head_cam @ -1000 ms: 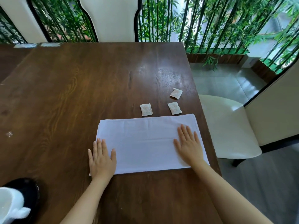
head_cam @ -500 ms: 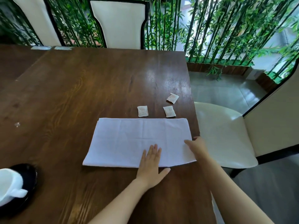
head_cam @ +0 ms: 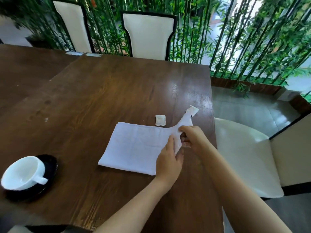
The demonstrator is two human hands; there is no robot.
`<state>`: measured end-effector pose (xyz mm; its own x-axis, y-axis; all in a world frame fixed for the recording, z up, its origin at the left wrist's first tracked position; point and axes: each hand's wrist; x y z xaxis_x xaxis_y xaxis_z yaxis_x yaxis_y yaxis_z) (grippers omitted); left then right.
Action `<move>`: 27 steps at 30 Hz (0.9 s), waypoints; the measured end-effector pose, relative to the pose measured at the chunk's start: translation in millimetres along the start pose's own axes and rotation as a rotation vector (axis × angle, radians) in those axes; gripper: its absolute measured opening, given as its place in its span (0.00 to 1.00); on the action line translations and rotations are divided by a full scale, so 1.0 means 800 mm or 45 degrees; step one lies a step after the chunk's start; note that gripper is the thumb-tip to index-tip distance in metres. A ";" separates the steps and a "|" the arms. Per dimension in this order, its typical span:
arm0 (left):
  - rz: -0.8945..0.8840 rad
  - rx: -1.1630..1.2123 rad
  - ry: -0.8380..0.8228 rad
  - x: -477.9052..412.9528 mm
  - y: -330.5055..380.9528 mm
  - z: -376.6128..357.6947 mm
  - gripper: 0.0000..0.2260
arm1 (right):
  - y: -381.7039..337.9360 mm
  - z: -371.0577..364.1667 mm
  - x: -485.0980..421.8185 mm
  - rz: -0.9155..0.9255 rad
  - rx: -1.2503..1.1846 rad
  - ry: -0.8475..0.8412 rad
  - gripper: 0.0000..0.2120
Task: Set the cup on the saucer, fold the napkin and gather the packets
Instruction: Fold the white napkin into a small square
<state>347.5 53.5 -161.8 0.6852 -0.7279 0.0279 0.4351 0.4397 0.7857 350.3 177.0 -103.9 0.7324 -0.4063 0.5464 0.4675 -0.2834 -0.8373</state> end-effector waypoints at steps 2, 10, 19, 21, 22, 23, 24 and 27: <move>0.066 0.061 0.135 -0.006 0.001 0.031 0.25 | -0.024 -0.028 -0.008 0.028 0.061 -0.084 0.09; 0.387 0.458 0.396 -0.005 -0.075 0.146 0.16 | -0.049 -0.179 -0.076 0.076 0.510 -0.313 0.07; 0.806 0.736 0.390 0.023 -0.204 0.181 0.09 | 0.034 -0.279 -0.138 0.114 1.113 -0.363 0.18; 0.830 0.792 0.395 0.031 -0.218 0.181 0.10 | 0.047 -0.270 -0.146 0.190 1.126 -0.265 0.14; 0.837 0.789 0.403 0.033 -0.223 0.180 0.10 | 0.051 -0.262 -0.151 0.235 1.110 -0.190 0.12; 0.840 0.781 0.410 0.034 -0.228 0.180 0.10 | 0.053 -0.252 -0.156 0.289 1.107 -0.099 0.10; 0.842 0.762 0.416 0.034 -0.231 0.178 0.10 | 0.053 -0.241 -0.163 0.353 1.127 -0.002 0.10; 0.808 0.593 0.421 0.032 -0.232 0.178 0.09 | 0.048 -0.213 -0.188 0.494 1.363 0.215 0.10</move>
<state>201.4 -121.9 -218.9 0.8850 -0.1938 0.4234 -0.3234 0.3983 0.8583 174.1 79.1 -215.4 0.8812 -0.4386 0.1764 0.4649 0.7365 -0.4913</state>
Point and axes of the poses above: each hand's wrist, its own x-axis away from the middle knuckle, its own z-axis out of the back of the hand, y = z × x, and after that the axes turned 13 degrees about -y, right-handed
